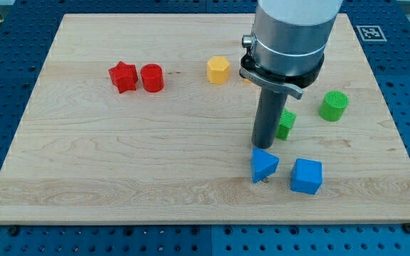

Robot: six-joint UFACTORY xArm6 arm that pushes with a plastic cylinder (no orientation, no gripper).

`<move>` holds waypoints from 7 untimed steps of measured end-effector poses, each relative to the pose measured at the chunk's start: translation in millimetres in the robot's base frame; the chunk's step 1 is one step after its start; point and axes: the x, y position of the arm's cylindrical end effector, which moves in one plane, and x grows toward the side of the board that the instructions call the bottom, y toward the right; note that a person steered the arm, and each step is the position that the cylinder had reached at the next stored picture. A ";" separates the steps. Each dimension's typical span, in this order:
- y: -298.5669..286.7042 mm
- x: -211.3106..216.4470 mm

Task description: Slide the green star to the left of the green circle

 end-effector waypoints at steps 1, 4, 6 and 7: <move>0.0 6.3; 14.5 6.4; 40.9 -39.0; 11.8 -42.6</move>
